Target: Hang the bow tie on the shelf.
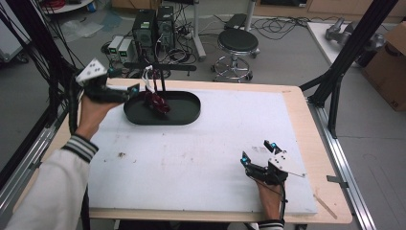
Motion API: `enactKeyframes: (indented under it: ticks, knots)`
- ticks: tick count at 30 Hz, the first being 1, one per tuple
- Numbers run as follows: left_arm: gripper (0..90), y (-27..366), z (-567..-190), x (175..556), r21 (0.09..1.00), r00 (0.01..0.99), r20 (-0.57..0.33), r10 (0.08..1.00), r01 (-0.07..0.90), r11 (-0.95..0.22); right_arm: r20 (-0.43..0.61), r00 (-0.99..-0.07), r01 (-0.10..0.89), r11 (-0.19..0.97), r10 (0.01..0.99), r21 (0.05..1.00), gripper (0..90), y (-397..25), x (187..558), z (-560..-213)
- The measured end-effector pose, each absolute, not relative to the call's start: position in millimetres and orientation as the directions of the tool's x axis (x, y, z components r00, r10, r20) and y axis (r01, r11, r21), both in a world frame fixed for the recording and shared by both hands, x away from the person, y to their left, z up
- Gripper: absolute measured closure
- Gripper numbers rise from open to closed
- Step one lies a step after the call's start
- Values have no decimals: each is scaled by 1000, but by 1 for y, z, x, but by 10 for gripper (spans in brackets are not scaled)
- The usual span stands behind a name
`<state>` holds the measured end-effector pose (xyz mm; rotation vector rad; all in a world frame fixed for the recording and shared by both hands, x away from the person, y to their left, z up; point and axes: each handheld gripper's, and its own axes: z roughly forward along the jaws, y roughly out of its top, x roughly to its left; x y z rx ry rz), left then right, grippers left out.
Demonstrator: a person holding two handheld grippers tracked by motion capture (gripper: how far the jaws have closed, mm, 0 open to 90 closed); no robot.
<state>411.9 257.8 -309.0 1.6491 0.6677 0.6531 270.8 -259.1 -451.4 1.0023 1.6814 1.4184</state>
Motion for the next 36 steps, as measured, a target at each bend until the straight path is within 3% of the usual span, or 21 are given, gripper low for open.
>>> enactKeyframes:
  ticks: [5, 13, 23, 36]
  knots:
    - [75, 268, -349, 359, 991, 737, 86, 670, 4, -131, -41, -448, 111, 101, 893, 989, 101, -259, 271, -451]
    - [74, 283, -396, 312, 997, 737, 65, 673, -19, -75, -25, -441, 115, 84, 897, 990, 101, -260, 271, -451]
    - [74, 298, -439, 282, 998, 699, 46, 714, -59, -6, -15, -436, 113, 71, 900, 991, 101, -261, 270, -452]
    - [74, 299, -455, 281, 999, 651, 4, 759, -30, 21, -24, -437, 100, 76, 899, 992, 101, -261, 269, -452]
